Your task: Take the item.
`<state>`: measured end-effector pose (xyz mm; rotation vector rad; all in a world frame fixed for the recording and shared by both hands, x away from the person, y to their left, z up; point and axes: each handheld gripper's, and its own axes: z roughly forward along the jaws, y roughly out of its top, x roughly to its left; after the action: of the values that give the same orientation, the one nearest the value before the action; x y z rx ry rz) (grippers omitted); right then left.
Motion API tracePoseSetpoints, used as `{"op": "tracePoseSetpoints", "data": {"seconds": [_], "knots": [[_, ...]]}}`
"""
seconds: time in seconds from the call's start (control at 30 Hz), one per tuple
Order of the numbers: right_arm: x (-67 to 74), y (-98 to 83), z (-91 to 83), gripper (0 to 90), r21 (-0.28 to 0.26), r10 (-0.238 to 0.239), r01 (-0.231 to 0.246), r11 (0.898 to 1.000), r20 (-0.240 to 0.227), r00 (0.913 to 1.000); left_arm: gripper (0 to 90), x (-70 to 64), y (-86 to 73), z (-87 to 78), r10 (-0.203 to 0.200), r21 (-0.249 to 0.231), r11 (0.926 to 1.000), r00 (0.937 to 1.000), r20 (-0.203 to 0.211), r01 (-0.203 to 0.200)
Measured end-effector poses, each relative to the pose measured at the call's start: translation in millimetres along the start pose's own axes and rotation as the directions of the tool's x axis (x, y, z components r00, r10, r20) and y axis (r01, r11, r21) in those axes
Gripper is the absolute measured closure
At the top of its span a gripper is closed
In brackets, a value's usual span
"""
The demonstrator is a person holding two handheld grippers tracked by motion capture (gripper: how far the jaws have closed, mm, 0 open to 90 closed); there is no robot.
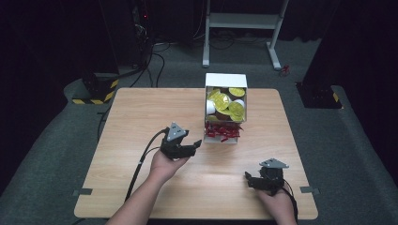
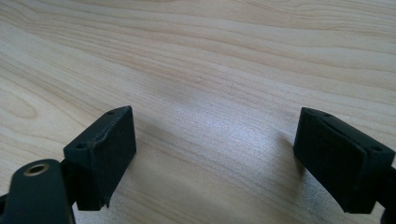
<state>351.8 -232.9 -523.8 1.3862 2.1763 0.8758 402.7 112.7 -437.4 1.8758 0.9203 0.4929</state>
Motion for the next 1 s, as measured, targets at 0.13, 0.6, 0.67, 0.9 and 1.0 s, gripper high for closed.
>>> {"op": "tracePoseSetpoints", "data": {"seconds": [0.13, 0.6, 0.67, 0.9, 1.0], "knots": [[0.3, -0.9, -0.4, 13.1, -0.004, 0.002, -0.002, 1.0, 0.001, 1.0, 33.8, -5.3, 8.5, 8.9, 0.023, -0.007, 0.9997, 0.9997, 0.005, -0.023], [-0.2, -1.7, -0.7, 13.6, -0.011, 0.0, 0.0, 1.0, 0.004, 1.0, 39.7, -7.4, 18.1, 37.9, 0.011, 0.02, 0.9997, 0.9998, 0.019, -0.011], [-0.2, -1.7, -0.7, 13.6, -0.011, 0.0, 0.0, 1.0, 0.004, 1.0, 39.8, -9.7, 20.8, 44.0, 0.016, 0.017, 0.9997, 0.9998, 0.011, -0.016], [-0.2, -1.7, -0.7, 13.6, -0.011, 0.0, 0.0, 1.0, 0.004, 1.0, 43.4, -11.1, 23.9, 55.1, 0.015, 0.016, 0.9998, 0.9999, -0.007, -0.014], [-0.5, -1.8, -0.7, 13.7, -0.011, -0.002, 0.002, 1.0, 0.003, 1.0, 47.0, -8.6, 22.1, 60.7, 0.005, 0.024, 0.9997, 0.9999, -0.012, -0.005]]}}
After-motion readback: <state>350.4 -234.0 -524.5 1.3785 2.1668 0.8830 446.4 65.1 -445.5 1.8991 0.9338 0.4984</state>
